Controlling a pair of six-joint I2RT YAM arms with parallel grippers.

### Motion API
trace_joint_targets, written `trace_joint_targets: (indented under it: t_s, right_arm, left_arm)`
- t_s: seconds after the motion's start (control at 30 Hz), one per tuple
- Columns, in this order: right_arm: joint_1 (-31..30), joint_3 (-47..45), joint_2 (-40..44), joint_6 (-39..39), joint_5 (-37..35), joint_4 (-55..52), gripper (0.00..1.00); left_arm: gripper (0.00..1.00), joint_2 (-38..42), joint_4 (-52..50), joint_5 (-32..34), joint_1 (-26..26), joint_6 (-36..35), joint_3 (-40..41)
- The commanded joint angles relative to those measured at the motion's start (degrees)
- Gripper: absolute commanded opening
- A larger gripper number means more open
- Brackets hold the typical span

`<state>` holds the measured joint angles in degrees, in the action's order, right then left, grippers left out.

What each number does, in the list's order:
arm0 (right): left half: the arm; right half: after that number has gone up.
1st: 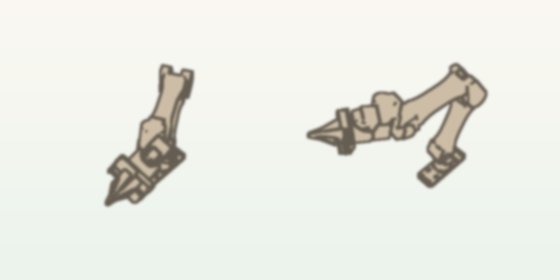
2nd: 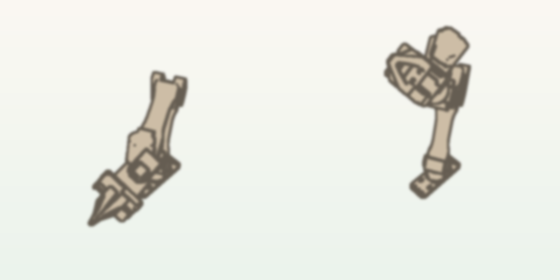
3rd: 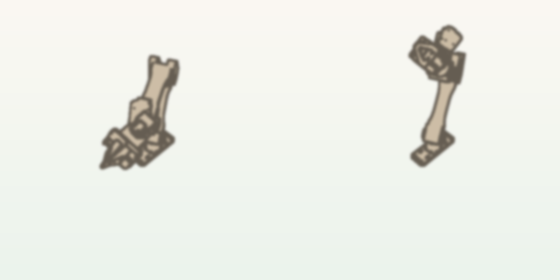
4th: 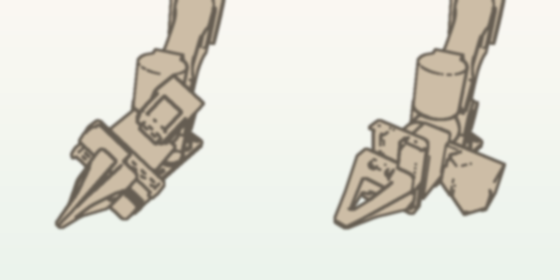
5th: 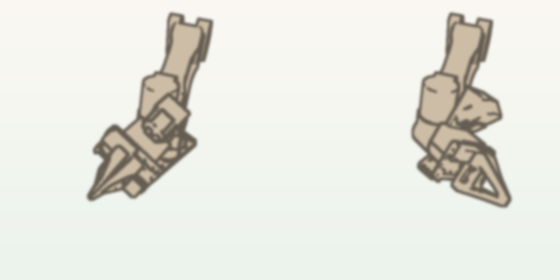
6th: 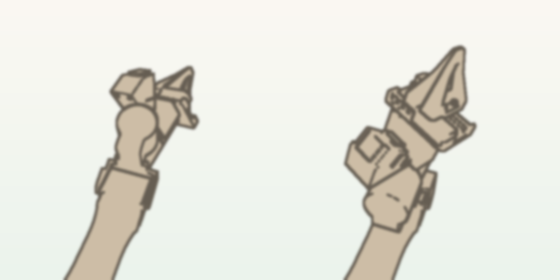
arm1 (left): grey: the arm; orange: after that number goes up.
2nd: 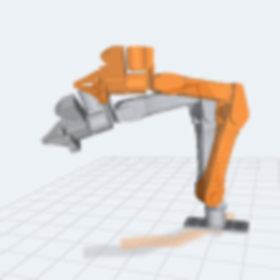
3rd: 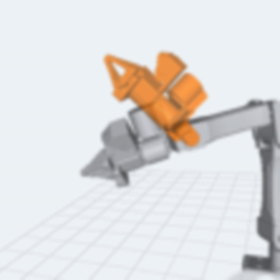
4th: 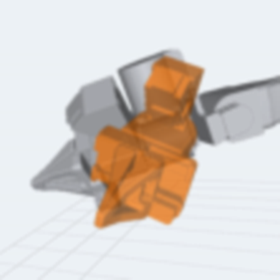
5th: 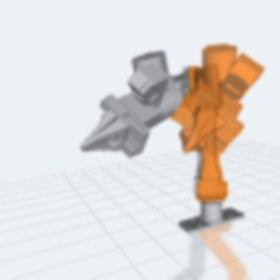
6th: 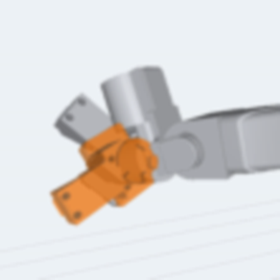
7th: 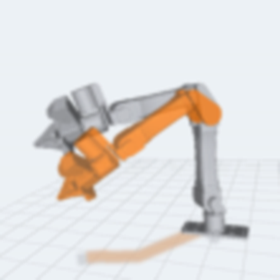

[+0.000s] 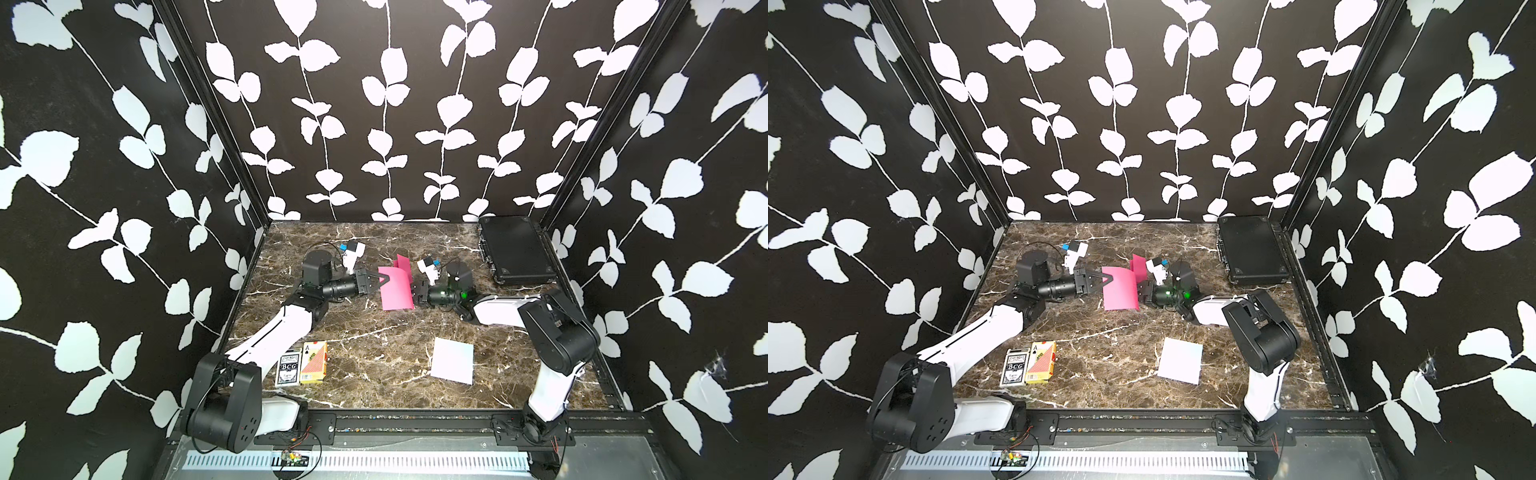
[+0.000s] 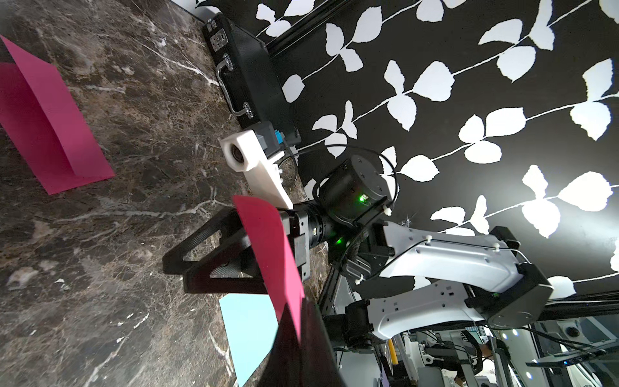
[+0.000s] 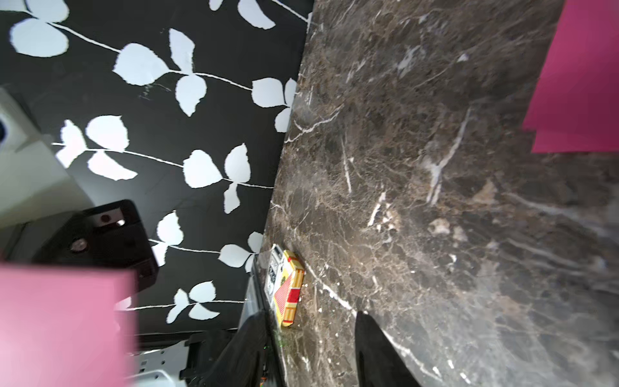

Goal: Fold the square paper along the opposite sides
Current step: Pick up the paper from the center of the board, then fold the paper.

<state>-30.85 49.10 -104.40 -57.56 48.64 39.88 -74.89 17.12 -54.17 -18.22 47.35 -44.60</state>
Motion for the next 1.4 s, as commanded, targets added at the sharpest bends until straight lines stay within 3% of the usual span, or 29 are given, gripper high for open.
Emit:
trace_joint_targets:
  t_s: [0.0,0.3,0.4,0.5,0.67,0.8,1.37]
  right_arm:
    - [0.3,-3.2,4.8,-3.4,1.5,8.1,0.45]
    - [3.1,-8.1,12.2,-6.0,1.4,6.6,0.43]
    - [3.1,-7.3,16.2,-3.5,2.2,0.8,0.44]
    - [3.1,-7.2,20.7,0.1,0.9,-6.8,0.47]
    - [2.1,-8.0,23.7,-0.7,0.6,-6.4,0.55]
    - [-0.6,-7.3,23.5,0.2,-0.3,-6.6,0.66]
    - [-6.1,-1.3,16.0,1.4,-1.6,-2.0,0.67]
  left_arm:
    - [0.00,0.4,1.3,-0.9,0.2,-1.0,0.5]
    - [0.00,0.7,-0.9,0.4,0.2,-3.6,1.2]
    - [0.00,0.3,-2.0,1.1,0.2,-4.3,1.3]
    - [0.00,-0.2,-1.7,1.1,0.2,-4.0,1.3]
    - [0.00,-0.7,-1.7,0.9,0.2,-3.9,0.8]
    - [0.00,-1.4,-0.7,0.2,0.2,-3.1,0.9]
    - [0.00,-1.2,0.6,-1.0,0.2,-1.8,1.3]
